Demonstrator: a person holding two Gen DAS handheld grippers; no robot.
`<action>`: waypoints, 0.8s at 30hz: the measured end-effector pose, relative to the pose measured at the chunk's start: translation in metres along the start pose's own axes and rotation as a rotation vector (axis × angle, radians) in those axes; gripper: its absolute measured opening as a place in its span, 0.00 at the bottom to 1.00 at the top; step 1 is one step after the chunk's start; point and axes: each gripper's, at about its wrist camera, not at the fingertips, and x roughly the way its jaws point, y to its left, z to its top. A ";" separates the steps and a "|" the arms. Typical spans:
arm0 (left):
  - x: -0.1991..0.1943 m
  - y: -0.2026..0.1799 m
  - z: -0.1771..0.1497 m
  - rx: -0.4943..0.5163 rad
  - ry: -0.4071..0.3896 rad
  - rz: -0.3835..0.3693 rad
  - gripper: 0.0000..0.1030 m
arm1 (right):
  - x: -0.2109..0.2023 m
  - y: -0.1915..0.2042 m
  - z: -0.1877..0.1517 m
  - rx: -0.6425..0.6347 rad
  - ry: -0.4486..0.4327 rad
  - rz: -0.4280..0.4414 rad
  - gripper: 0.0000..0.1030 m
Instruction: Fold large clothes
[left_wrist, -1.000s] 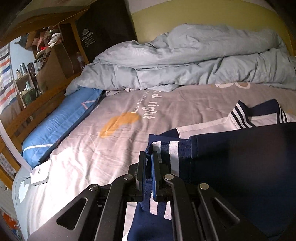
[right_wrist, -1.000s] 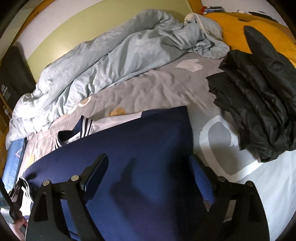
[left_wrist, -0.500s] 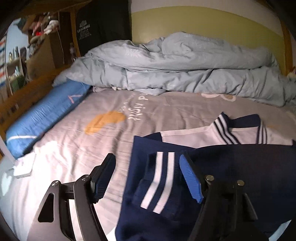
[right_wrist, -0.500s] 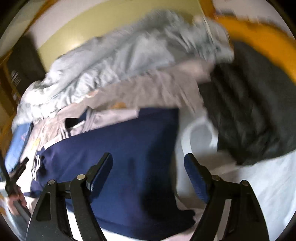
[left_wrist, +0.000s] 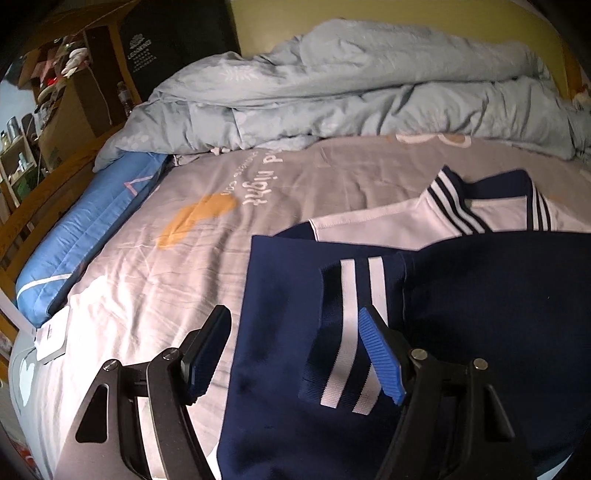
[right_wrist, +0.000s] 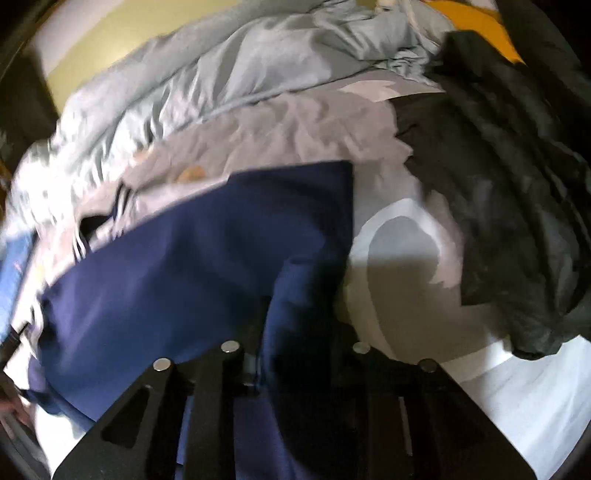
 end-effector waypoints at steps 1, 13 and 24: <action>0.000 0.000 0.000 0.001 -0.001 -0.007 0.71 | -0.003 -0.004 0.001 0.019 -0.014 -0.001 0.32; -0.055 -0.002 0.005 -0.017 -0.259 -0.156 0.84 | -0.073 0.023 -0.008 -0.060 -0.330 0.077 0.88; -0.108 -0.012 0.001 0.015 -0.474 -0.259 1.00 | -0.117 0.076 -0.026 -0.185 -0.548 0.162 1.00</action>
